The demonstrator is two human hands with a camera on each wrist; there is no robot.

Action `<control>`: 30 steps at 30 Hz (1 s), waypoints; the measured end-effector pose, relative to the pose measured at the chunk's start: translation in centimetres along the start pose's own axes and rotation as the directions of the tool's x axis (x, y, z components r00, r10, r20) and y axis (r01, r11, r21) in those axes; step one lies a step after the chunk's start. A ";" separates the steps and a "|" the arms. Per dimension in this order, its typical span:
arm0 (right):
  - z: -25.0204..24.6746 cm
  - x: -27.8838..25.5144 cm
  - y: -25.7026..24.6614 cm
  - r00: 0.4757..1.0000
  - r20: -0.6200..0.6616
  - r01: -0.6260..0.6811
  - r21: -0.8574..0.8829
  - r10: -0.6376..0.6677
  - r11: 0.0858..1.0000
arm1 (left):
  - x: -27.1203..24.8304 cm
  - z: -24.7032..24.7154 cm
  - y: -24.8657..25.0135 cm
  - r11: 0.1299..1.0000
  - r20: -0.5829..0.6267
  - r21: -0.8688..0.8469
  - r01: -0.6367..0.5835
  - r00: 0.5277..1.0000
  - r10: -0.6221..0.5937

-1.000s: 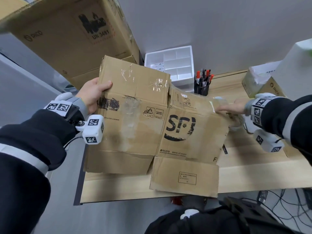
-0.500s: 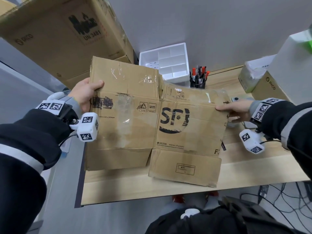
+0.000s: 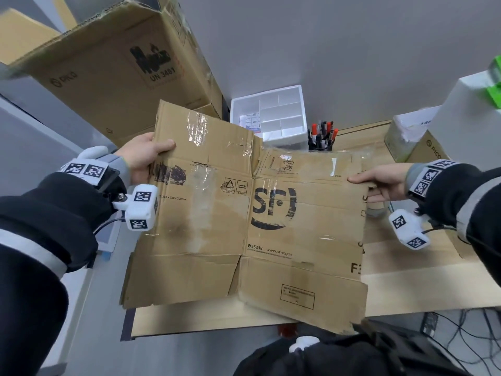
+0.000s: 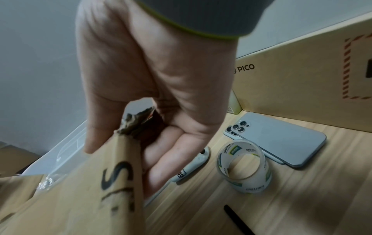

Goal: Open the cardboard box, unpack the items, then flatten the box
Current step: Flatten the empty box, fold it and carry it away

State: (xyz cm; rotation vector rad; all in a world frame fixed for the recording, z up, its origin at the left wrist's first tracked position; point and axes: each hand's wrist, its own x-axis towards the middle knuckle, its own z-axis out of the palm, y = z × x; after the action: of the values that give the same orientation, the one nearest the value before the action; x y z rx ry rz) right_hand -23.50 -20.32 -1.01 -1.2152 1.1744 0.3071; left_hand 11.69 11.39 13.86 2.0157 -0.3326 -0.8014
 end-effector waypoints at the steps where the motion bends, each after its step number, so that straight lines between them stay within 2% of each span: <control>1: 0.1 0.0 -0.1 1.000 0.010 -0.009 -0.005 0.009 1.000 | -0.1 -0.1 0.1 1.000 0.010 0.015 0.002 1.000 -0.002; 10: 1.3 -0.9 0.8 0.991 0.122 -0.052 -0.016 0.054 0.999 | -1.2 0.4 0.1 0.993 0.086 0.088 0.077 0.993 -0.085; 17: 1.8 -1.9 1.5 0.985 0.169 0.027 -0.012 -0.025 1.000 | -2.9 0.6 1.0 0.976 0.164 0.198 0.094 0.978 -0.127; 22: 2.2 -2.2 0.6 0.984 0.155 0.095 -0.079 -0.082 0.992 | -4.4 3.8 2.3 0.950 0.240 0.311 0.026 0.965 -0.105; 25: 2.8 -2.5 0.2 0.986 0.138 0.110 -0.098 -0.096 0.989 | -5.3 7.4 3.1 0.910 0.331 0.411 -0.058 0.939 -0.090; 28: 3.5 -2.6 0.0 0.984 0.135 0.128 -0.085 -0.115 0.988 | -5.6 11.2 3.5 0.895 0.474 0.436 -0.097 0.870 -0.137; 30: 3.7 -2.6 -0.1 0.976 0.159 0.155 -0.032 -0.148 0.987 | -5.7 13.7 3.5 0.903 0.518 0.421 -0.085 0.840 -0.162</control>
State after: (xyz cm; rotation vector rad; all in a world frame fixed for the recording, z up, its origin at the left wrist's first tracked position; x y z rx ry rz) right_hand -22.55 -16.30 0.77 -1.2876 0.9390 0.3091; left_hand -1.33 3.40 13.96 2.1620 -0.8620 -1.4354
